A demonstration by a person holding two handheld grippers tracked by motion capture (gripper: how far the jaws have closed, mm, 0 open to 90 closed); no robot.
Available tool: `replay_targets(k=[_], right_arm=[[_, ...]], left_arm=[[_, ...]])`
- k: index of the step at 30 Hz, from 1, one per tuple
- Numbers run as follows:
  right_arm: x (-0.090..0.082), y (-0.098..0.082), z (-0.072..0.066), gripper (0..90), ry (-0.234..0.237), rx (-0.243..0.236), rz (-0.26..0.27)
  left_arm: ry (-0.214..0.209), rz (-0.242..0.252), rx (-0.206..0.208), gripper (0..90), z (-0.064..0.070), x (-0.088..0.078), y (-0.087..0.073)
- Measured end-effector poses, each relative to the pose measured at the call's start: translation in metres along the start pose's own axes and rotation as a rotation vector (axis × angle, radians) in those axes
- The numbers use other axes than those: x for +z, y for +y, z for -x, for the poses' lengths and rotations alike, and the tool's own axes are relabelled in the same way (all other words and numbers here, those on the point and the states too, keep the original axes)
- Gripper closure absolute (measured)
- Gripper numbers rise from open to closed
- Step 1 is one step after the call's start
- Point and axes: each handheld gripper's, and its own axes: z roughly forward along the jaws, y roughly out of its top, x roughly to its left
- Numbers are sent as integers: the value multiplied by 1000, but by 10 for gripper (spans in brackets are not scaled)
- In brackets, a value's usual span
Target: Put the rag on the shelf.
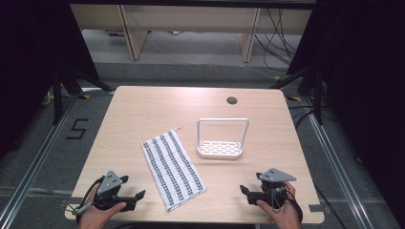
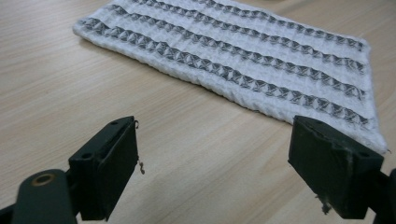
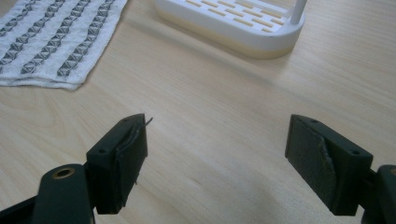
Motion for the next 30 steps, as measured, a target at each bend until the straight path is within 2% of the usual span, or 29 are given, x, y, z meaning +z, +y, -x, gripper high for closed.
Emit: replay_targets(k=[2, 4, 6, 7, 8, 9, 12, 13, 14, 16, 17, 18, 19, 20, 21, 22, 25, 28, 30], right_arm=[[0, 1, 1, 230, 37, -9, -8], [0, 1, -1, 238, 29, -2, -2], [1, 2, -3, 246, 17, -10, 6], [1, 2, -4, 249, 12, -8, 8], [1, 2, -4, 252, 20, -13, 5], [2, 3, -5, 256, 19, -15, 10], [3, 4, -9, 268, 34, -16, 4], [2, 4, -11, 273, 33, -4, -1], [3, 5, -11, 279, 37, -29, 9], [5, 6, -15, 286, 46, -33, 9], [6, 7, -16, 289, 53, -40, 13], [6, 8, -18, 296, 61, -46, 12], [7, 9, -20, 303, 69, -40, 8], [8, 10, -21, 310, 70, -63, 26], [9, 11, -24, 313, 79, -64, 20], [11, 13, -27, 319, 88, -68, 19], [14, 15, -32, 328, 101, -95, 18], [22, 19, -42, 345, 133, -122, 10], [26, 21, -46, 363, 148, -143, 8]], left_arm=[[-2, -6, 16, 152, 2, 0, 1], [-9, -9, 14, 155, 4, 0, 1], [-13, -36, 52, 158, 4, -1, 2], [-14, -9, 26, 158, 7, 1, 1], [-21, -37, 53, 158, 7, 0, 2], [-19, -24, 40, 160, 9, 2, 2], [-27, -24, 39, 168, 13, 2, 2], [-31, -34, 58, 170, 13, 2, 3], [-36, -33, 61, 173, 15, 2, 3], [-40, -30, 63, 178, 19, 3, 3], [-45, -51, 81, 182, 21, 2, 4], [-53, -43, 80, 188, 22, 3, 4], [-58, -50, 98, 194, 24, 4, 5], [-63, -42, 92, 205, 27, 5, 4], [-54, -49, 117, 214, 29, 7, 4], [-65, -45, 103, 225, 31, 7, 4], [-76, -48, 105, 230, 37, 10, 4], [-110, -63, 146, 271, 44, 11, 4], [-133, -64, 142, 300, 50, 12, 4]])
